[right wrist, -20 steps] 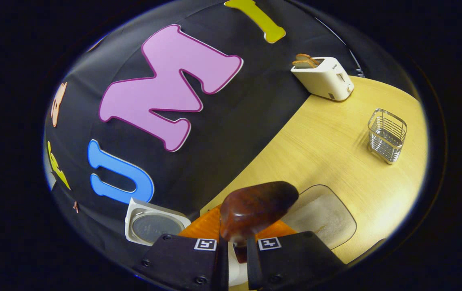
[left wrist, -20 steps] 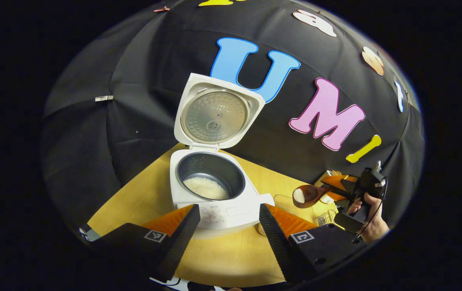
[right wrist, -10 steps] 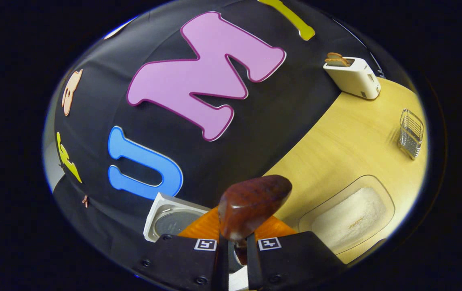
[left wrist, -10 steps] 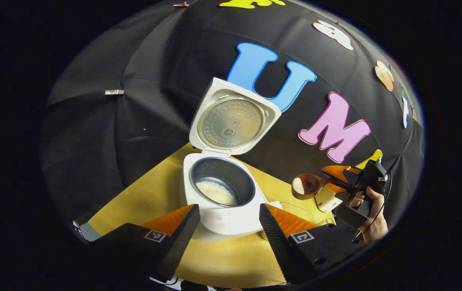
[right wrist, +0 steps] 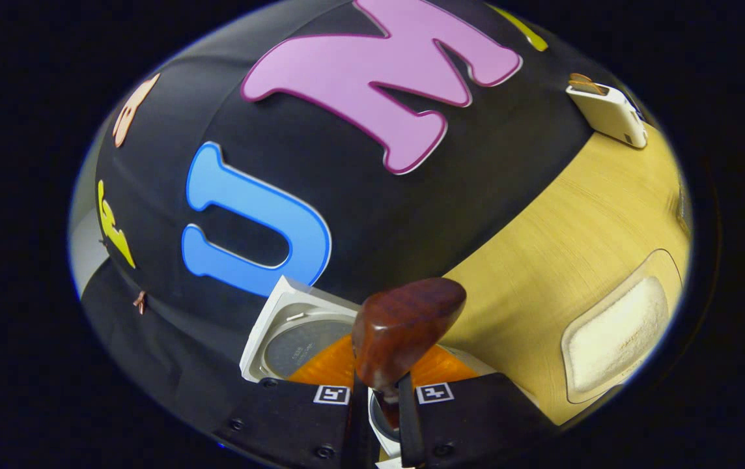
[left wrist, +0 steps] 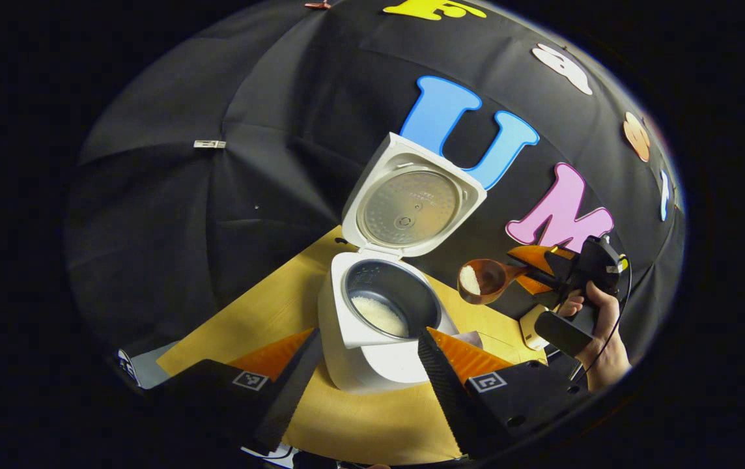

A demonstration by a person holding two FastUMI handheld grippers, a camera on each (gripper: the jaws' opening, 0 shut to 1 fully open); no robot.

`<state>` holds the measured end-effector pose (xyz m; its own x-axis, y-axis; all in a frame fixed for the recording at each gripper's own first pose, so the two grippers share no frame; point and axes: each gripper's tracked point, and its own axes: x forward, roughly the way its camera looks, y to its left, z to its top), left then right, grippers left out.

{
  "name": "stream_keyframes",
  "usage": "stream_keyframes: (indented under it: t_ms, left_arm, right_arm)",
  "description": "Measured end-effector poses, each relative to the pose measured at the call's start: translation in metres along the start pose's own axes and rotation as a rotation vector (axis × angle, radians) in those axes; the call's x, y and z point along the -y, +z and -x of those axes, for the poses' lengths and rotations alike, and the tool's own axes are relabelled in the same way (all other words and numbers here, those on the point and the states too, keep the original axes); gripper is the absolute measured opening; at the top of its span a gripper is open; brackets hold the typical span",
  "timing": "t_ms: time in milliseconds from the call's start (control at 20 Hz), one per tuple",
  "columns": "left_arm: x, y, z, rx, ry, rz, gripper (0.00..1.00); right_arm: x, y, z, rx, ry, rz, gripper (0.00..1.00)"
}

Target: Close the left gripper, press the button to open the rice cooker; take a wooden spoon from the chopstick holder with the right hand, scoop a spoonful of rice and pour it into the rice cooker, then put the wooden spoon back into the chopstick holder.

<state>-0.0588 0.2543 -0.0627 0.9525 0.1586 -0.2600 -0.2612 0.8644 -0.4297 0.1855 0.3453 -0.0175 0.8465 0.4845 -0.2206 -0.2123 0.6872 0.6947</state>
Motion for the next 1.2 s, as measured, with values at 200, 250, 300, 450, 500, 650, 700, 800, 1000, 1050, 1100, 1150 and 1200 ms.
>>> stream_keyframes:
  t_ms: [200,250,300,450,500,650,700,800,1000,1050,1100,1150,1200]
  left_arm:
    - [-0.015,0.005,0.0,0.014,0.036,0.019,0.95]
    - [-0.019,0.006,-0.001,0.016,0.045,0.028,0.95]
    - [-0.023,0.013,0.004,0.015,0.053,0.035,0.95]
    - [-0.03,0.011,0.004,0.011,0.07,0.044,0.95]
    - [-0.033,0.012,0.004,0.011,0.077,0.043,0.95]
    - [-0.038,0.011,0.003,0.009,0.09,0.052,0.95]
    - [-0.037,0.011,0.002,0.006,0.091,0.058,0.95]
    - [-0.037,0.007,-0.003,-0.001,0.093,0.064,0.95]
    - [-0.041,0.005,-0.011,-0.005,0.088,0.061,0.95]
    - [-0.04,0.005,-0.013,-0.004,0.086,0.063,0.95]
    - [-0.04,0.005,-0.014,-0.005,0.085,0.068,0.95]
    - [-0.04,0.004,-0.016,-0.005,0.084,0.073,0.95]
    - [-0.04,0.004,-0.017,-0.006,0.082,0.079,0.95]
  right_arm:
    - [-0.014,-0.028,-0.025,-0.033,0.017,0.113,0.22]
    - [-0.017,-0.037,-0.033,-0.046,0.022,0.132,0.22]
    - [-0.019,-0.044,-0.038,-0.052,0.025,0.151,0.22]
    - [-0.018,-0.058,-0.049,-0.035,0.027,0.27,0.22]
    - [-0.02,-0.06,-0.051,-0.028,0.032,0.313,0.22]
    - [-0.022,-0.074,-0.055,-0.022,0.047,0.428,0.22]
    - [-0.022,-0.078,-0.055,-0.019,0.051,0.472,0.22]
    - [-0.024,-0.081,-0.054,-0.006,0.067,0.56,0.22]
    - [-0.037,-0.086,-0.052,0.027,0.11,0.725,0.22]
    - [-0.039,-0.091,-0.051,0.031,0.123,0.751,0.22]
    - [-0.04,-0.095,-0.052,0.033,0.129,0.773,0.22]
    - [-0.041,-0.097,-0.052,0.035,0.131,0.79,0.22]
    - [-0.042,-0.098,-0.05,0.044,0.136,0.807,0.22]
